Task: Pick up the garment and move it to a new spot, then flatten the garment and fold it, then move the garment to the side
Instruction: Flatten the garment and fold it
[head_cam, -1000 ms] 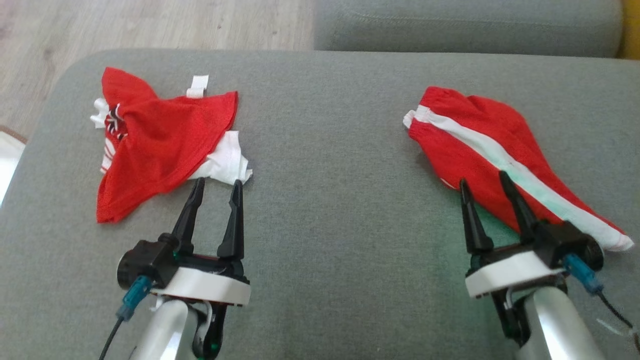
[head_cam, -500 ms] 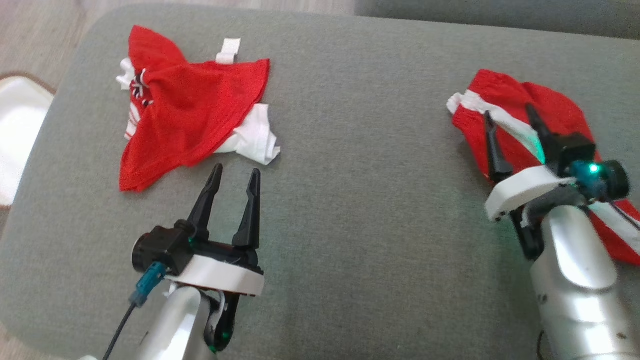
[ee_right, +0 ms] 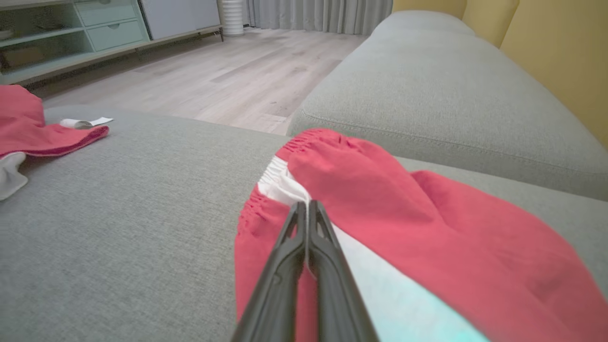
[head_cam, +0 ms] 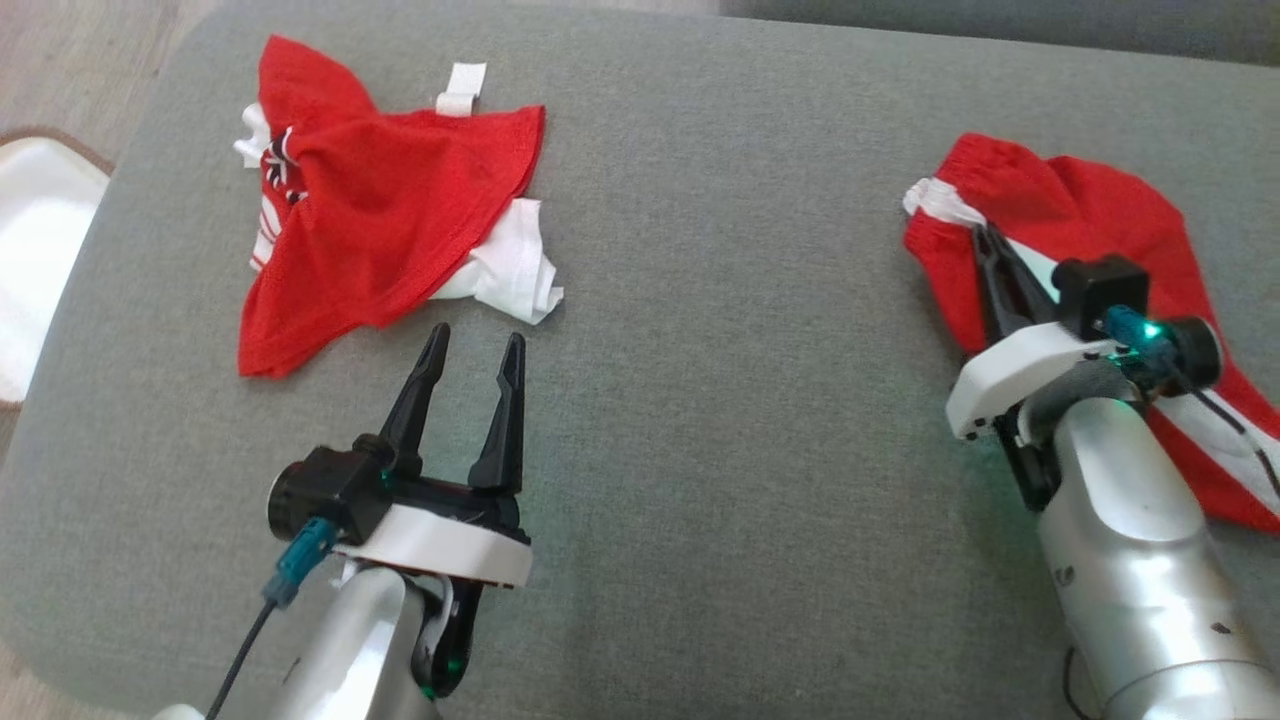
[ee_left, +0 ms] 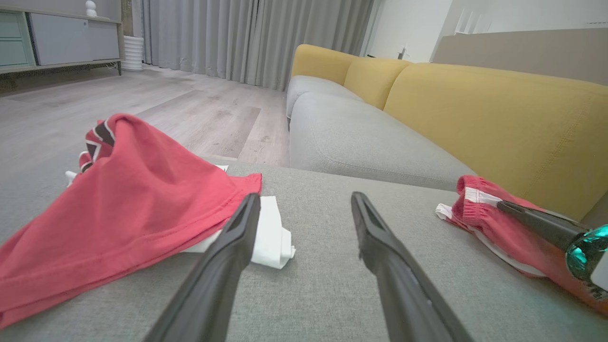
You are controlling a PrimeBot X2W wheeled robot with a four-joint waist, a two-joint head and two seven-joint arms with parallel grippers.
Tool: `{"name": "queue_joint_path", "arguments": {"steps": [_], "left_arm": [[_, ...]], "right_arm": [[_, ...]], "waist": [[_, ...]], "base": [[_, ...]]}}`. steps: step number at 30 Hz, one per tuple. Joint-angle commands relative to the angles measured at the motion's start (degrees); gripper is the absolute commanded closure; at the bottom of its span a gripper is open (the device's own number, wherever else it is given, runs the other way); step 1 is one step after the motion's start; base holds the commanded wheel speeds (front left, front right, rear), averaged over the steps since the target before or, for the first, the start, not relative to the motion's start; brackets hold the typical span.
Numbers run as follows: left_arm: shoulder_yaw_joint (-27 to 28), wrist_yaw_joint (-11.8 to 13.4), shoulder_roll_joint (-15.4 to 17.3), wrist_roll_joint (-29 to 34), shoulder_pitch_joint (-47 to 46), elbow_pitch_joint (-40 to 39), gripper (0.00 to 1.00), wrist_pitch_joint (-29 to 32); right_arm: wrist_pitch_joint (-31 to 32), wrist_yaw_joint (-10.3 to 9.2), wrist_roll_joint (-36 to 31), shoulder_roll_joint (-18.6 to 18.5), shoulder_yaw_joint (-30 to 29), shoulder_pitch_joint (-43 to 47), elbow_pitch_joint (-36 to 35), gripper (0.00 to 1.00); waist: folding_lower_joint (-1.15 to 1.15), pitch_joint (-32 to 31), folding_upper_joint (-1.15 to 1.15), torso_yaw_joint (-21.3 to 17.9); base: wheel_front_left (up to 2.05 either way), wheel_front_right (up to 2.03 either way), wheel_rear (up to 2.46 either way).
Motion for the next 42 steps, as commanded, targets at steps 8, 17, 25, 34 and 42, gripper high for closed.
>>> {"name": "queue_joint_path", "arguments": {"steps": [8, 17, 25, 34, 42], "left_arm": [[3.1, -0.3, 0.2, 0.4, -1.0, -0.9, 0.0, -0.5], [3.8, -0.3, 0.2, 0.8, 0.6, -0.4, 0.0, -0.5], [4.2, -0.3, 0.5, 0.7, 2.1, -0.6, 0.0, -0.5], [4.8, -0.3, 0.6, 0.8, 2.2, -0.7, 0.0, -0.5], [5.6, -0.2, 0.6, 0.9, 2.9, -1.5, 0.0, -0.5]], "right_arm": [[-1.8, -0.04, 11.1, 1.4, 17.3, 3.8, -7.5, 1.0], [3.1, -0.04, 25.8, 1.5, 35.6, 11.1, -17.2, 1.0], [7.2, -0.04, 32.2, 1.1, 43.8, 13.2, -17.8, 1.0], [4.7, -0.04, 33.1, 0.3, 44.4, 12.0, -17.3, 0.0], [-0.5, -0.04, 26.8, -2.8, 31.1, 11.3, -20.9, 0.0]], "waist": [[0.0, -3.9, 0.0, -3.2], [0.0, -7.9, 0.0, -4.8], [0.0, -8.7, 0.0, -4.8], [0.0, -8.7, 0.0, -5.6], [0.0, -10.2, 0.0, -7.4]], "base": [[0.0, 0.0, 0.0], [0.0, 0.0, 0.0], [0.0, 0.0, 0.0], [0.0, 0.0, 0.0], [0.0, 0.0, 0.0]]}}
